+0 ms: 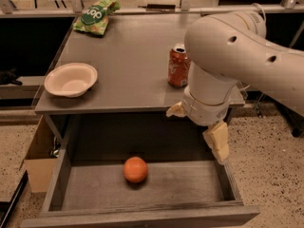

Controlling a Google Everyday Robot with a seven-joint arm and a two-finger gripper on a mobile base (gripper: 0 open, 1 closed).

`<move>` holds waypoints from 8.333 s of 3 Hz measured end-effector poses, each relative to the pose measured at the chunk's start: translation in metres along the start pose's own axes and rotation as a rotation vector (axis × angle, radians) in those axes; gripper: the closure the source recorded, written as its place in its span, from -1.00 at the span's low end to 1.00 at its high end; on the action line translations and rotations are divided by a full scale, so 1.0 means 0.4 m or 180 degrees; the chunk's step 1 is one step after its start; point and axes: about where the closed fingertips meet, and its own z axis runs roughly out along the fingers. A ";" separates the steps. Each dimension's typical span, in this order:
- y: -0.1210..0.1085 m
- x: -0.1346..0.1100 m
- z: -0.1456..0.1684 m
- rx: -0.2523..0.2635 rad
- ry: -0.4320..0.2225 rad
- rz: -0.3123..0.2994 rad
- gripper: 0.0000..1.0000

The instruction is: Pick orange from top drawer and place on counter

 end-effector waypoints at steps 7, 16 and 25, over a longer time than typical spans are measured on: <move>-0.126 -0.148 0.037 -0.0147 0.0052 -0.0744 -1.00; -0.232 -0.328 0.236 -0.0231 0.0325 -0.1330 -1.00; -0.221 -0.344 0.484 -0.1059 0.0010 -0.1531 -1.00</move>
Offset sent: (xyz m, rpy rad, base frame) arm 0.0183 0.1062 0.0301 -0.1108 -0.1017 0.3840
